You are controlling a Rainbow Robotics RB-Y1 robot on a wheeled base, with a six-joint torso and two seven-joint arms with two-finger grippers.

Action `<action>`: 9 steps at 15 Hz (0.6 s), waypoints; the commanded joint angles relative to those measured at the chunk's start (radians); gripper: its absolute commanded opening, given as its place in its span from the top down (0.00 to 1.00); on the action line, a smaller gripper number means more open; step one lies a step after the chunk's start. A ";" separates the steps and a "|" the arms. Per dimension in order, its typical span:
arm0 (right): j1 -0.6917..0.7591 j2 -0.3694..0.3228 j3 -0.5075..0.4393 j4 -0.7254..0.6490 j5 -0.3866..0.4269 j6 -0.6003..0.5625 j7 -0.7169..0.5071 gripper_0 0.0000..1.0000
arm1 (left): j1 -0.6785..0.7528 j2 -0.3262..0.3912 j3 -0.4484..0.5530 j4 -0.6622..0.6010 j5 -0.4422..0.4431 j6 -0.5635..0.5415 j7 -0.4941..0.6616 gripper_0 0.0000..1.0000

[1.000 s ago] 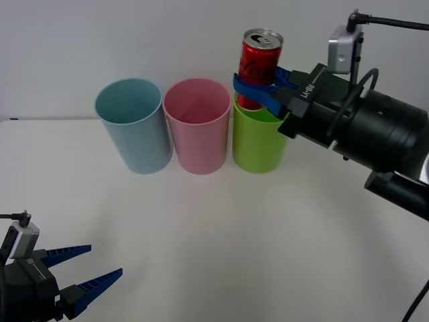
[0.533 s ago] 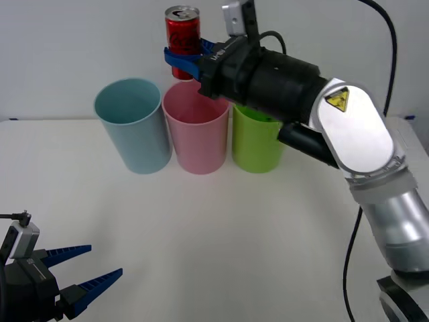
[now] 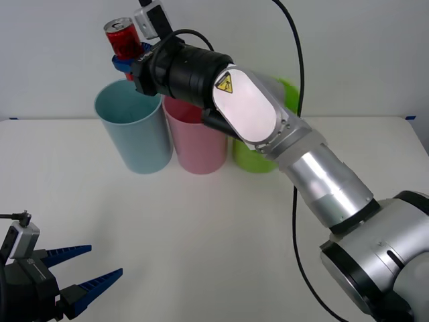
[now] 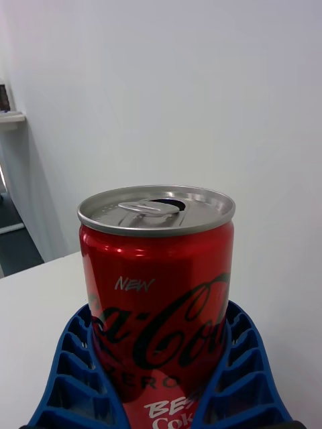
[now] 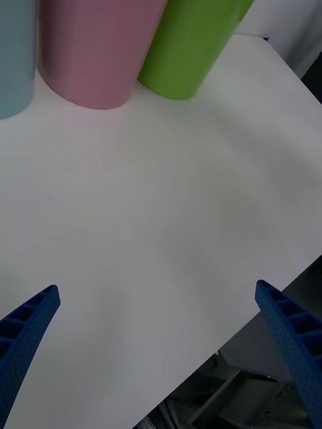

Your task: Put cans in the blue bin and PET bottles in the pink bin and trash in the green bin.

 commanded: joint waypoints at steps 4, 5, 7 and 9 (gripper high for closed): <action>-0.174 0.054 0.079 0.277 0.023 0.074 -0.016 1.00 | 0.000 0.000 0.000 0.000 0.000 0.000 0.000 0.00; -0.185 0.054 0.097 0.295 0.022 0.083 -0.020 1.00 | 0.000 0.000 0.000 0.000 0.000 0.000 0.000 0.00; -0.190 0.055 0.115 0.320 0.025 0.084 -0.028 1.00 | 0.000 0.000 0.000 0.000 0.000 0.000 0.000 0.00; -0.190 0.055 0.138 0.337 0.025 0.090 -0.034 1.00 | 0.000 0.000 0.000 0.000 0.000 0.000 0.000 0.00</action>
